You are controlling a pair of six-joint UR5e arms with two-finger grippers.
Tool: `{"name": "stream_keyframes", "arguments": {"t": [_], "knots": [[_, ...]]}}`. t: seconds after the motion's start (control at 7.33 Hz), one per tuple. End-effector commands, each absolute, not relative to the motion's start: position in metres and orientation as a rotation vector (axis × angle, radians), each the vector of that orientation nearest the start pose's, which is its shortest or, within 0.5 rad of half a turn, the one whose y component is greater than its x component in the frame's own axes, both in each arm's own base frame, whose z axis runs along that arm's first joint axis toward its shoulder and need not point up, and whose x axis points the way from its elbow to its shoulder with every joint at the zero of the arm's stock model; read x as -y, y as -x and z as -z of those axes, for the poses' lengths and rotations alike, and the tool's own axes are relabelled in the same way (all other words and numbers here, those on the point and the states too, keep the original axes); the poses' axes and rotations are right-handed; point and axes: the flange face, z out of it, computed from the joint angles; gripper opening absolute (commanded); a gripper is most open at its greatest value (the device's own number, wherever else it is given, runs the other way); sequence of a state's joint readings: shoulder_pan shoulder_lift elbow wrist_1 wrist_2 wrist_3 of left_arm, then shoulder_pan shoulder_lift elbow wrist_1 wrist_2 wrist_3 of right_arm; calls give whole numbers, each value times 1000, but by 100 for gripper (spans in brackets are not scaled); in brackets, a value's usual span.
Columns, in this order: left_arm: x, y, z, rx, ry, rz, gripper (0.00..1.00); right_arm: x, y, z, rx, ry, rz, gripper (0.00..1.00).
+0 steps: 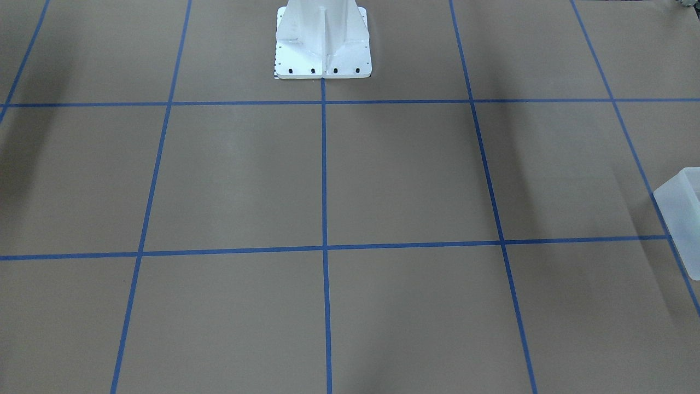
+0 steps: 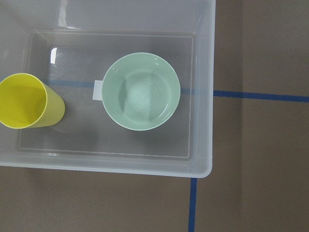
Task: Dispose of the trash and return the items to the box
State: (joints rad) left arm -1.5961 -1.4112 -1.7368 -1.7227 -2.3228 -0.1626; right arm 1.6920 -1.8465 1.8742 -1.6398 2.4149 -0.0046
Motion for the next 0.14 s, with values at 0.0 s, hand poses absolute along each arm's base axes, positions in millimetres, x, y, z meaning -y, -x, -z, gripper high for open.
{"name": "stream_keyframes", "arguments": {"t": [0.0], "knots": [[433, 76, -636, -759, -97, 119, 98, 363, -103, -630, 846, -14, -127, 100]]}}
